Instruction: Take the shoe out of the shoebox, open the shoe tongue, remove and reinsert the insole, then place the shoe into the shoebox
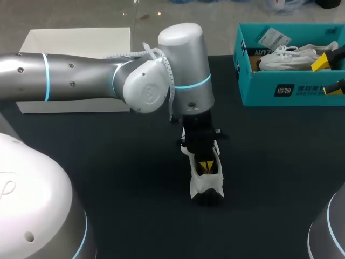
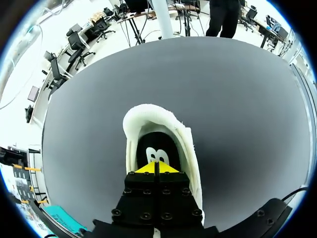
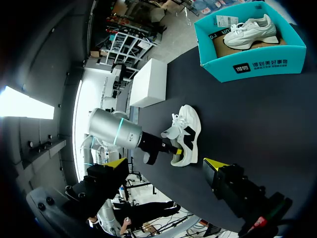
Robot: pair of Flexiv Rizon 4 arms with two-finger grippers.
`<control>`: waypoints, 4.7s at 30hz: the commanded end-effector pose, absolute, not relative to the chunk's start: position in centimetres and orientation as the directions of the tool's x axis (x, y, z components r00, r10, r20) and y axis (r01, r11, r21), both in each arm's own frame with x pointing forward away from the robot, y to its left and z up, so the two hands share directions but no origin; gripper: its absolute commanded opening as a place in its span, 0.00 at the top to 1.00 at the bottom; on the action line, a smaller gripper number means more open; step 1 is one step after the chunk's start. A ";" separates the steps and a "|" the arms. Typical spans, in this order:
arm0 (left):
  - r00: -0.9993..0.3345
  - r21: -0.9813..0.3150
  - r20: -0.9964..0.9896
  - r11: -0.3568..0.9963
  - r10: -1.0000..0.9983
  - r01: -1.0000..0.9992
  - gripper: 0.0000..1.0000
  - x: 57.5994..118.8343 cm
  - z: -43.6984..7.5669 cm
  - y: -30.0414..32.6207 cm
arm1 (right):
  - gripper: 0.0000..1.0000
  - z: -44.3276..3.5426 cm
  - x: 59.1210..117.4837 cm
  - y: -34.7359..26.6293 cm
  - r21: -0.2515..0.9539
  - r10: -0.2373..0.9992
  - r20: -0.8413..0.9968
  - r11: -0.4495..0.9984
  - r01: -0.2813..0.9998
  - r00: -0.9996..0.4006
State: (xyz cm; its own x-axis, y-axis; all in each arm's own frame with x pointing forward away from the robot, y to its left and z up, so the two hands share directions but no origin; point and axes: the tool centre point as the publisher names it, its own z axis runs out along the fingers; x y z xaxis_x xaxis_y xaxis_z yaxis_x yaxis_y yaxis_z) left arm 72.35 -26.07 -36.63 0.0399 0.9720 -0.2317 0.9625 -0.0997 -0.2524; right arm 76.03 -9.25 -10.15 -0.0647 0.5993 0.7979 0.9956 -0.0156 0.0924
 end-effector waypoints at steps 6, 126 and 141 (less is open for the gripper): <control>0.047 -0.134 -0.242 -0.082 0.969 0.988 1.00 71.9 -37.7 -26.1 | 0.00 -10.2 76.1 -9.2 0.091 0.602 0.796 -0.016 0.996 -0.063; -0.100 0.299 -0.035 0.106 0.994 0.948 0.00 78.0 -32.6 -22.8 | 0.00 -10.2 76.1 -9.2 0.091 0.602 0.796 -0.016 0.996 -0.063; -0.191 0.238 -0.116 0.214 0.975 0.948 1.00 78.7 -29.5 -22.6 | 0.00 -10.2 76.1 -9.2 0.091 0.602 0.796 -0.016 0.996 -0.063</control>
State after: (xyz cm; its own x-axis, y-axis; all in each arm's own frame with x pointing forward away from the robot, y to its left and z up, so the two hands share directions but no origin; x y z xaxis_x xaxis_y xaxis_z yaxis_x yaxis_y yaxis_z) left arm 78.56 -22.65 -29.40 -0.1965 0.9739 -0.1139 0.9438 0.2194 0.2471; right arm 76.03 -9.26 -10.15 -0.0646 0.5994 0.7979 0.9956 -0.0157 0.0925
